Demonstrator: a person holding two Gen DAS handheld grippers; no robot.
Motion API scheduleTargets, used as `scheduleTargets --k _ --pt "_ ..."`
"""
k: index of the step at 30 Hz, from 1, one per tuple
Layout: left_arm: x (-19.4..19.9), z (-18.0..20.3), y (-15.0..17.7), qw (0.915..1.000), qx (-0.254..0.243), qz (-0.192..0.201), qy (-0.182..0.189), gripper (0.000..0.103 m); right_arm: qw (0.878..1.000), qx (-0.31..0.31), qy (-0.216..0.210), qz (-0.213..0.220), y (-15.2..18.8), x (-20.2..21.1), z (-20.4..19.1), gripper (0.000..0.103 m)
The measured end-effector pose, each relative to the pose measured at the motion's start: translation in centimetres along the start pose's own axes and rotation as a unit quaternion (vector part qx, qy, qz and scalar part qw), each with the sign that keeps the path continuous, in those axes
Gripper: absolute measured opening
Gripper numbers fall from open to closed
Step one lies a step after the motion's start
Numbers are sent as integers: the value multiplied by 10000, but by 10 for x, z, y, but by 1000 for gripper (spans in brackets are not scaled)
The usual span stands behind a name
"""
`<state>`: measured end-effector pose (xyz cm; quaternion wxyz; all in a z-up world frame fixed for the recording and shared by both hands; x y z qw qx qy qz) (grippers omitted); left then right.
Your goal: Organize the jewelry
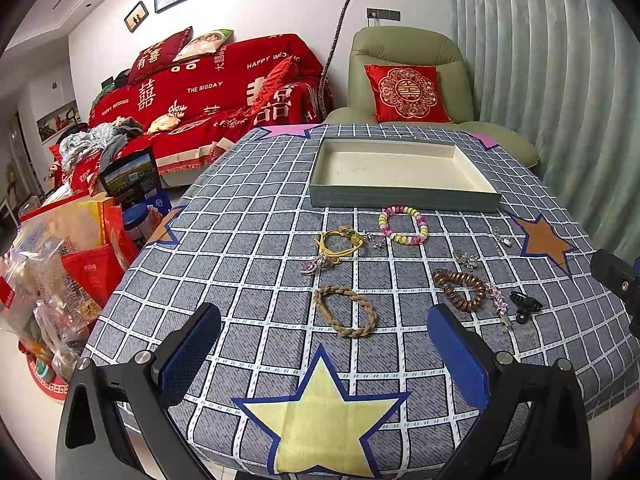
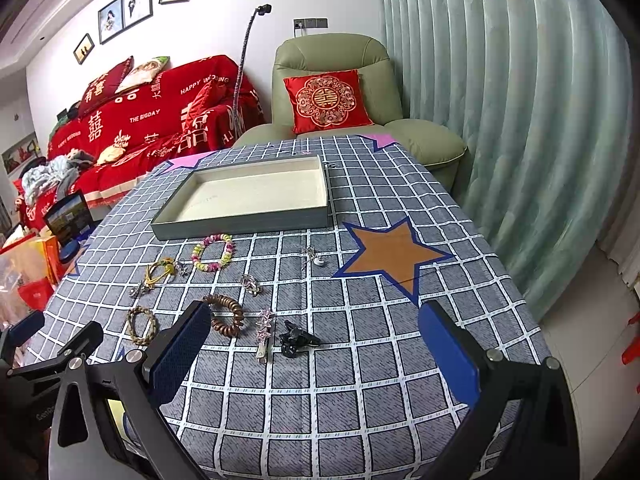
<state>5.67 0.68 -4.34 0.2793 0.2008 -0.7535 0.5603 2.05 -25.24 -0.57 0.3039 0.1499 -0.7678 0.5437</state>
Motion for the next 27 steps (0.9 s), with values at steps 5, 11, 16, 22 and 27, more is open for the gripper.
scheduleTargets --k 5,11,16,22,27 --pt "0 -2 6 10000 11 -18 1 103 10000 -9 -9 -7 0 1 1 103" --pt "0 -2 5 10000 9 -23 1 103 10000 -13 -14 -8 1 1 1 103" --pt "0 -2 5 10000 9 -25 3 103 10000 -23 -12 -18 1 1 1 103" --pt "-1 -3 8 10000 15 -48 9 103 10000 -27 -10 -33 2 2 0 103" --pt "-3 -2 11 10000 18 -75 5 103 10000 -42 -20 -55 4 2 1 103"
Point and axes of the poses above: each gripper's, at about its wrist camera, not at the fingertips, and x roughly against the way its jaws point, z to its right, y to its underside, the point moved 8 cm from there along -x, roughly the way its jaws point, and after that the axes turned 14 degrees about -x, right-handed, at the moved point
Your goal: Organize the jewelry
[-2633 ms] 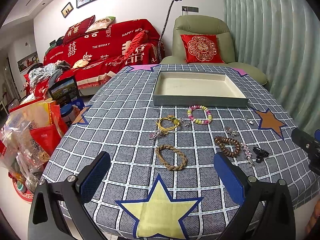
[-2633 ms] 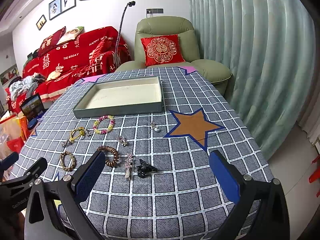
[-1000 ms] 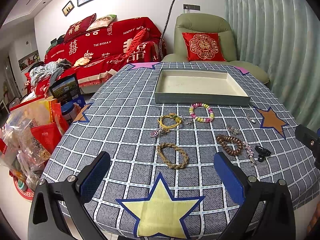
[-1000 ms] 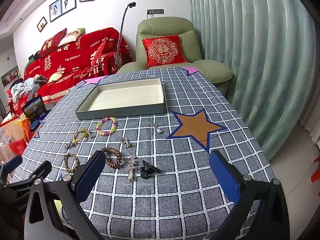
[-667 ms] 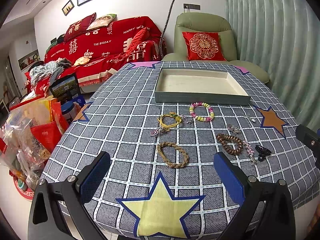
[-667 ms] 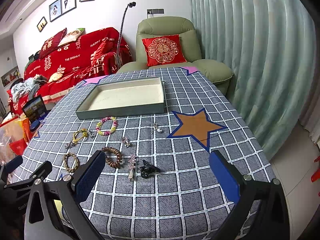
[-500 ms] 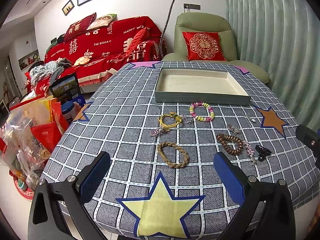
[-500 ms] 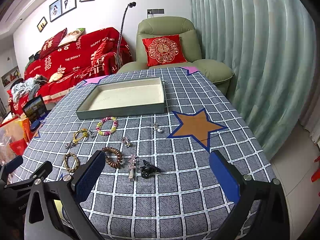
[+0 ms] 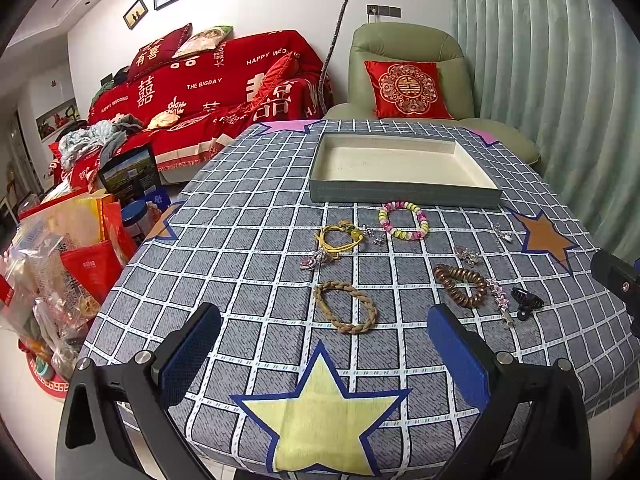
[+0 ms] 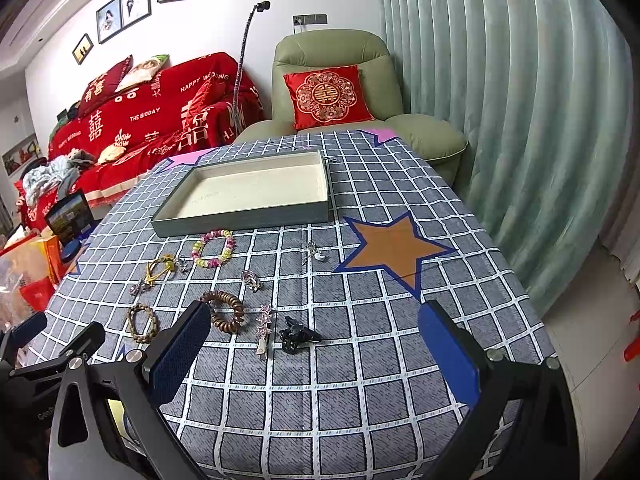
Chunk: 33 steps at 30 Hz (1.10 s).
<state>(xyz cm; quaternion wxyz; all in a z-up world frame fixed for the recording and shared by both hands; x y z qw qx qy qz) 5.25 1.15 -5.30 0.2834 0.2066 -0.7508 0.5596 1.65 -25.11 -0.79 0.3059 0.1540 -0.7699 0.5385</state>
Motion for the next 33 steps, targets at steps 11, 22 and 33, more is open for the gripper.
scheduleTargets --k 11,22,33 --pt "0 0 -1 10000 0 -11 0 103 10000 -6 -4 -8 1 0 0 103" --pt "-16 -4 6 9994 42 -330 49 103 9996 9 -46 -293 7 -11 8 103" --pt "-54 0 17 9939 249 -919 563 103 9950 -280 155 -945 15 -46 49 103"
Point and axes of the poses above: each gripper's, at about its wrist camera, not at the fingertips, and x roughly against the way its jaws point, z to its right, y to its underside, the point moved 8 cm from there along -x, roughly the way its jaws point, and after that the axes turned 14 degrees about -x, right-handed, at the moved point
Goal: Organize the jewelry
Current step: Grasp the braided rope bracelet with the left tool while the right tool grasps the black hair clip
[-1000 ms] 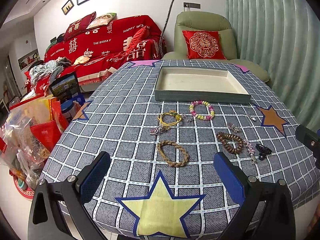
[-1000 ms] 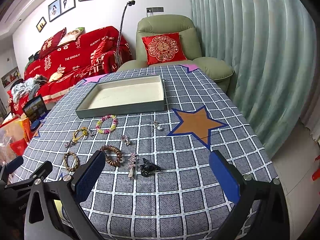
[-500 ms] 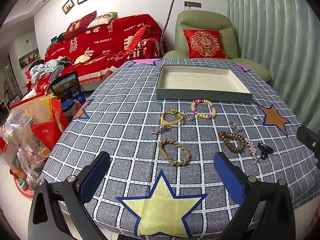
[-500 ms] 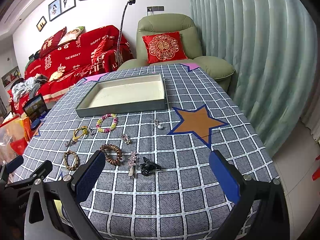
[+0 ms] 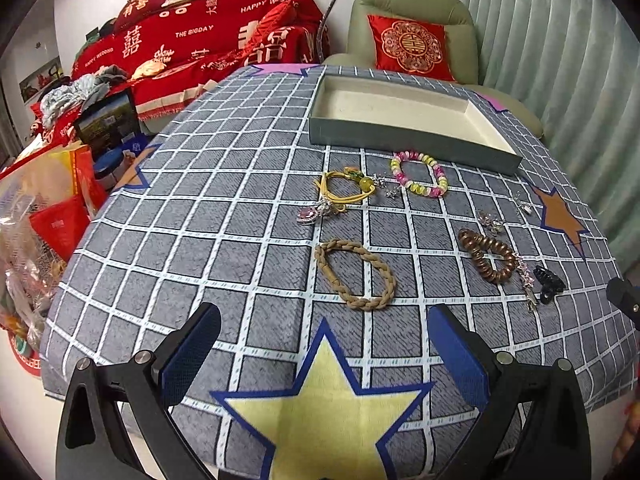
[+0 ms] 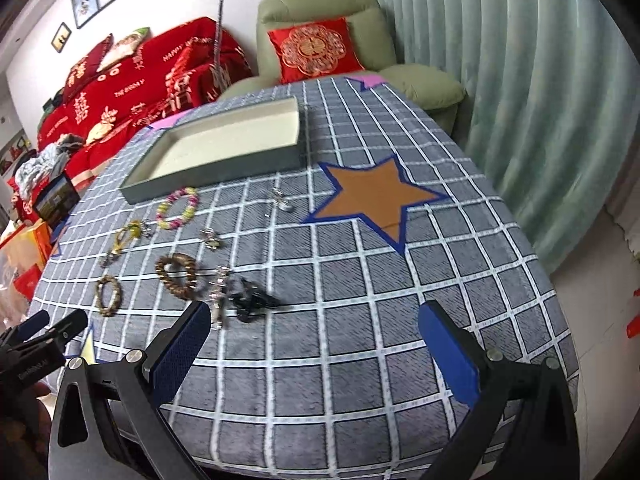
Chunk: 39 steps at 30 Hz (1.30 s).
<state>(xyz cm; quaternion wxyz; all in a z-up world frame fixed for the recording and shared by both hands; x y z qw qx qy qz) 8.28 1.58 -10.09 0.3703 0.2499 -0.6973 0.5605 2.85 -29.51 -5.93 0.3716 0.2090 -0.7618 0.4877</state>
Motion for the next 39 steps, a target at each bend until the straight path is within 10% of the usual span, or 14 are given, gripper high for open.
scheduleTargets --k 11,20,25,30,39 --pt "-31 11 -13 9994 -117 -206 238 94 9944 847 -322 -553 8 -39 -28 96" --pt "-47 19 -16 9988 -298 -318 206 86 9844 1518 -395 -802 19 -63 -47 62" --pt "-45 25 -19 9987 -435 -183 208 63 9841 1541 -398 -789 20 -68 -49 46" --pt "-43 27 -21 9982 -495 -66 327 20 9862 1405 -423 -771 19 -66 -47 39" --pt "-26 17 -24 9958 -49 120 901 20 9901 890 -679 -853 8 -54 -40 39"
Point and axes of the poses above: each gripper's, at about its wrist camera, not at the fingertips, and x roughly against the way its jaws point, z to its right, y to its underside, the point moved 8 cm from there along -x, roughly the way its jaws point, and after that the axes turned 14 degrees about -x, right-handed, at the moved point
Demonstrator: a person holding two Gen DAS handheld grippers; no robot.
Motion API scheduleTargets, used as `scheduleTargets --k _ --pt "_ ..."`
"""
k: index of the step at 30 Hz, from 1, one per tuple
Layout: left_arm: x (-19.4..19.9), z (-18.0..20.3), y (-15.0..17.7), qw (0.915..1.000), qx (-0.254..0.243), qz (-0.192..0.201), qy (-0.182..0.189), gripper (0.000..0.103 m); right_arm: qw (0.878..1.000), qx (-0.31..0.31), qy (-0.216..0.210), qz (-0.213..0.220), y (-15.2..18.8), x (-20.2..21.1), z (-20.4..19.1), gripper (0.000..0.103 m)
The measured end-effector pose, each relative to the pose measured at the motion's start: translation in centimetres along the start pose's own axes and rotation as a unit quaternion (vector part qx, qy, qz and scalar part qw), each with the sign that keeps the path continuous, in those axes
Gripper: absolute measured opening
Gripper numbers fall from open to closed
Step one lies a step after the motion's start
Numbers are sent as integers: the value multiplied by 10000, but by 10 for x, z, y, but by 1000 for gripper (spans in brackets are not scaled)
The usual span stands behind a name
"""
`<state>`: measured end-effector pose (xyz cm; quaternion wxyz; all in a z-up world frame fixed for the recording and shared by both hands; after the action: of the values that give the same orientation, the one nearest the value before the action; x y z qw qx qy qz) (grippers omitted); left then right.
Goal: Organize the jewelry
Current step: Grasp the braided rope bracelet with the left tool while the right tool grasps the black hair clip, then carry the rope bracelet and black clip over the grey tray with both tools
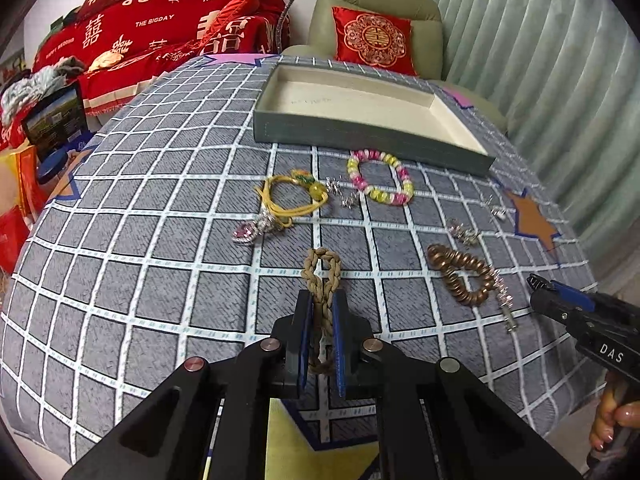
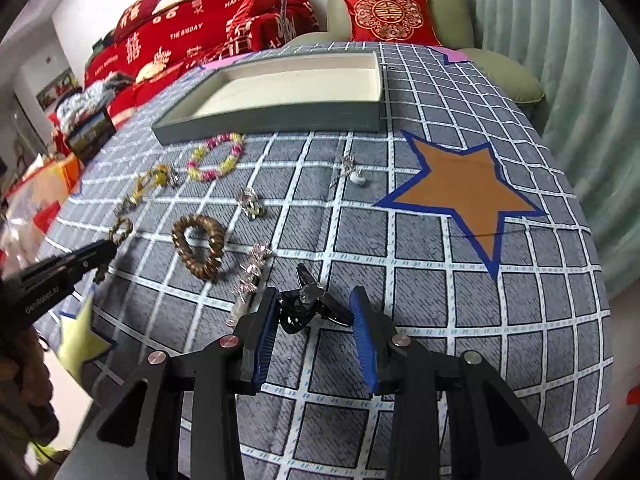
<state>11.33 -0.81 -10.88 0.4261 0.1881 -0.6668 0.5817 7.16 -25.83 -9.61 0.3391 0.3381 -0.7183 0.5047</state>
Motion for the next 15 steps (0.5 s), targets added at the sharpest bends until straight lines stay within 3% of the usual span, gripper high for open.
scheduleTargets --k 8,15 --pt "40 -6 -34 9988 130 430 195 20 9989 -183 -401 177 -30 30 -11 39" --pt "73 -10 -89 9959 165 805 369 20 9967 -86 -705 392 -73 59 -32 39"
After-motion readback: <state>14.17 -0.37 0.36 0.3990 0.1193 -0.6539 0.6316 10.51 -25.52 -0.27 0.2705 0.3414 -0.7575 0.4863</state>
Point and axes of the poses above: each gripper's, at about its wrist camera, not at the fingertips, and x roughly against the way its jaws point, z to its right, y to its underside, the point moved 8 cm from there along -x, roughly the way its jaws point, and after that the axes turned 14 degrees about -x, right-handed, at the moved point
